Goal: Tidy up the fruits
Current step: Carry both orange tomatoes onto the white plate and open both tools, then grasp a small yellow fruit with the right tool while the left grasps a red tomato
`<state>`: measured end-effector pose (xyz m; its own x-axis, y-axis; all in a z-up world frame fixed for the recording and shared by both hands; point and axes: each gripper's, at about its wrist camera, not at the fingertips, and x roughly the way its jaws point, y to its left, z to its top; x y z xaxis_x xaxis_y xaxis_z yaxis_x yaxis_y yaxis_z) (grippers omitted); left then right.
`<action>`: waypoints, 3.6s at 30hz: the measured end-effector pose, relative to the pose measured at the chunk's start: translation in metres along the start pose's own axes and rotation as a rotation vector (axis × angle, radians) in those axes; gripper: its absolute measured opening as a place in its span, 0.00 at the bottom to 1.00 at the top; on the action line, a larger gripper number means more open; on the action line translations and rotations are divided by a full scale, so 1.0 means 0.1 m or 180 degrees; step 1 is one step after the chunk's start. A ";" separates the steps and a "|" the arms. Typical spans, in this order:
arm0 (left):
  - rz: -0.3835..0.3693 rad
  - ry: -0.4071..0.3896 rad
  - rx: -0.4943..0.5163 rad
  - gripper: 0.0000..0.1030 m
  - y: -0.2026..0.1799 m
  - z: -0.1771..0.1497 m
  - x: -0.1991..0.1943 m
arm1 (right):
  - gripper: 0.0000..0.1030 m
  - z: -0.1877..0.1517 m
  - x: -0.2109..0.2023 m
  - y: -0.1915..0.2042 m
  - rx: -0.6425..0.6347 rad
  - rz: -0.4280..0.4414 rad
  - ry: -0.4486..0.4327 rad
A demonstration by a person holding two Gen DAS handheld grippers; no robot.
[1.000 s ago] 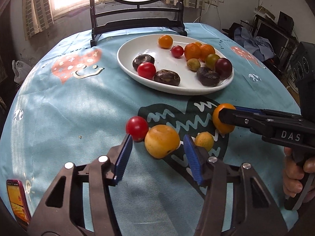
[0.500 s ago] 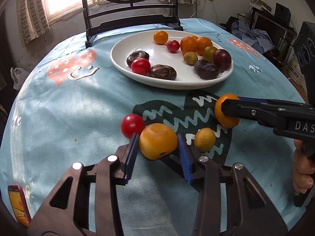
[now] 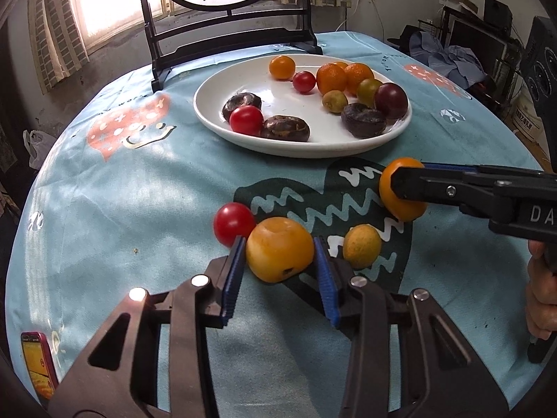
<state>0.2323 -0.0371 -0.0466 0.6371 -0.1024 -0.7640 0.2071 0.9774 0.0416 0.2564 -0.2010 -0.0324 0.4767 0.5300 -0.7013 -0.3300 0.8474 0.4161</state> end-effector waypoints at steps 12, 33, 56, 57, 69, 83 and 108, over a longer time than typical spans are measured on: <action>-0.0373 -0.0314 -0.0257 0.39 0.09 0.05 -0.32 | 0.37 -0.07 -0.13 0.26 -0.0421 0.0153 -0.0286; -0.0143 -0.0438 -0.0434 0.39 0.26 1.31 0.17 | 0.36 0.80 -0.10 -0.09 -0.0087 -0.0165 -0.0920; 0.0353 -0.0483 -0.0907 0.86 0.73 0.68 -0.25 | 0.42 0.48 -0.04 0.12 -0.0287 -0.0209 -0.0660; 0.0364 -0.0461 -0.0977 0.86 0.77 0.61 -0.25 | 0.42 0.40 -0.05 0.18 -0.0346 -0.0212 -0.0627; 0.0798 -0.0311 -0.1043 0.92 0.83 0.16 -0.26 | 0.42 -0.21 0.12 0.59 -0.0909 -0.0518 -0.0153; 0.0808 -0.0215 -0.1036 0.92 0.84 0.14 -0.22 | 0.42 -0.32 0.34 0.63 -0.1103 -0.0490 0.0188; 0.0176 -0.0119 -0.0475 0.77 0.38 0.13 -0.06 | 0.28 -0.11 0.02 0.23 -0.0254 -0.0412 -0.0177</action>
<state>0.2465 -0.0016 -0.0320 0.6722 -0.0519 -0.7385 0.0602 0.9981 -0.0153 0.2408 -0.1809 -0.0303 0.5630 0.4194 -0.7121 -0.3254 0.9045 0.2755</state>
